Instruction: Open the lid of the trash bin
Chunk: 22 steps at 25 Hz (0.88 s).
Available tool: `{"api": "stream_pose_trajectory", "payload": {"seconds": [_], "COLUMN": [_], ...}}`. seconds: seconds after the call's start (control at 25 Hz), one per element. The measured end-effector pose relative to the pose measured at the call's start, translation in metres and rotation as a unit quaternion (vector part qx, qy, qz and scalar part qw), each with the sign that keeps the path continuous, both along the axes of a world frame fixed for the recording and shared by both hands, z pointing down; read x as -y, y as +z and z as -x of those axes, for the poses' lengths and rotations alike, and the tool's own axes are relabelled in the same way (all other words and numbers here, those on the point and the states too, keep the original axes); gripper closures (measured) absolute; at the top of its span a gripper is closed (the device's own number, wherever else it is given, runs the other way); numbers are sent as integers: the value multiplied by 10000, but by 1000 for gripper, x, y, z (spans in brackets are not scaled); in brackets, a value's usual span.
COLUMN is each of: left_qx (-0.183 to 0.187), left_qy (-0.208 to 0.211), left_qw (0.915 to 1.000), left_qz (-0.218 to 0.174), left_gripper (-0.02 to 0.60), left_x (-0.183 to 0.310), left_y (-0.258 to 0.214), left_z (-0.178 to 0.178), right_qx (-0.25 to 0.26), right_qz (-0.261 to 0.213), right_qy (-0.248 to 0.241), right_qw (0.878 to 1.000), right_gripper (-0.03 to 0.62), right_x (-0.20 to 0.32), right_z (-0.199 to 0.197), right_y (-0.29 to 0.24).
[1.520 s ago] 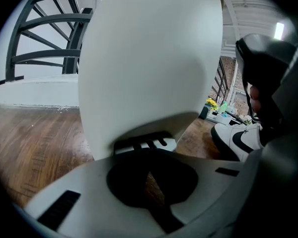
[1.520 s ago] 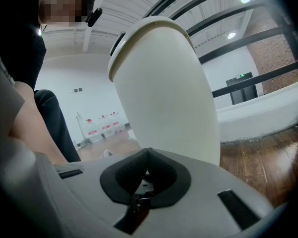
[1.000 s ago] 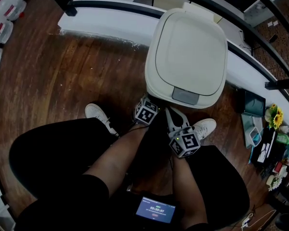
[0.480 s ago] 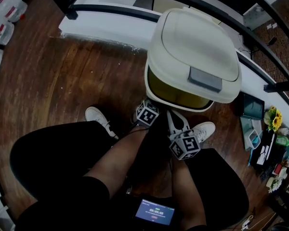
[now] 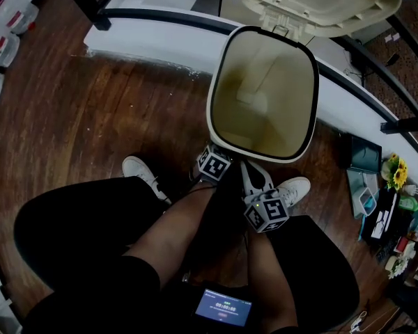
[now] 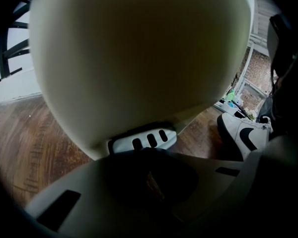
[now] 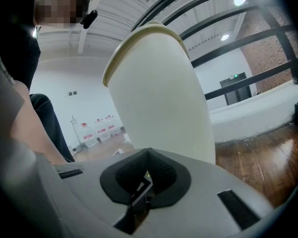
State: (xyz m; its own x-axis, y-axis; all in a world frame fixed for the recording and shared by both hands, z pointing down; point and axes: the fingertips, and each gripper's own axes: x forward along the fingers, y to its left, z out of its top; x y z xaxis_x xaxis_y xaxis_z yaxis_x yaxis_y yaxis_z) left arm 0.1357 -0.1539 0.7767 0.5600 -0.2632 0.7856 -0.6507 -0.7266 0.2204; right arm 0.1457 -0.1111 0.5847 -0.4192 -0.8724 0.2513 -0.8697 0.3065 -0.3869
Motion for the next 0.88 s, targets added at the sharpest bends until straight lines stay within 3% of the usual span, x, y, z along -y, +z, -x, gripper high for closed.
{"api": "stream_pose_trajectory", "payload": {"seconds": [0.64,0.88], "left_qx": [-183,-332], "left_qy": [-144,-328], "left_qw": [9997,9984], "left_qz": [68,311], "left_gripper": [551,551], "left_x": [-2,-3], "left_y": [-1,3], "left_z": [0,1], "right_qx": [8,30], "right_qz": [12,62], "right_qy": [38,86], "right_qw": [10000,9999], "right_gripper": [572,572], "right_x": [-2,-2], "right_z": [-3,-5], "right_y": [2,2]}}
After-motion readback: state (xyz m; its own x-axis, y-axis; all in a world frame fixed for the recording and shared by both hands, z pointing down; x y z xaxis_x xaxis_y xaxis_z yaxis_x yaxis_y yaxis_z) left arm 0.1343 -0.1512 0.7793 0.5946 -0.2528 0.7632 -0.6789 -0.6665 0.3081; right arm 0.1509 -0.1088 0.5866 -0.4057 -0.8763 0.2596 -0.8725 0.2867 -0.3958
